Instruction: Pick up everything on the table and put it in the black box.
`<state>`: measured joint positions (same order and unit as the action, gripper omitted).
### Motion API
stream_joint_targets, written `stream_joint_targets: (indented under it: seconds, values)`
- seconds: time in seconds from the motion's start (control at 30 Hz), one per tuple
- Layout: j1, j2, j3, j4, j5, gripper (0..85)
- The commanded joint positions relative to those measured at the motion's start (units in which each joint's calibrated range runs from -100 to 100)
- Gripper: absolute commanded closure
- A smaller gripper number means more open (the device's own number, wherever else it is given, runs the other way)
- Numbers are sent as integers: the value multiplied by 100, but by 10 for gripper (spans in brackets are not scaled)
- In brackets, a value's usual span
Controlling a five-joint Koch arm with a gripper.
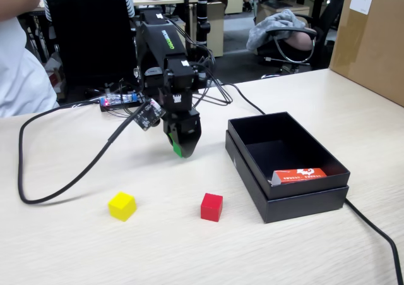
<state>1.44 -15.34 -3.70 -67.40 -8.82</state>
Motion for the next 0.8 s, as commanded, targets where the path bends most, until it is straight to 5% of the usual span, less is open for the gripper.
stream_joint_targets:
  seconds: [0.0, 0.23, 0.4, 0.77]
  values:
    - [132, -1444, 578, -271, 259, 846]
    - [850, -2626, 1530, -271, 1001, 846]
    - [1538, -1363, 2917, -271, 1709, 846]
    - [1621, 2045, 4984, -262, 1851, 846]
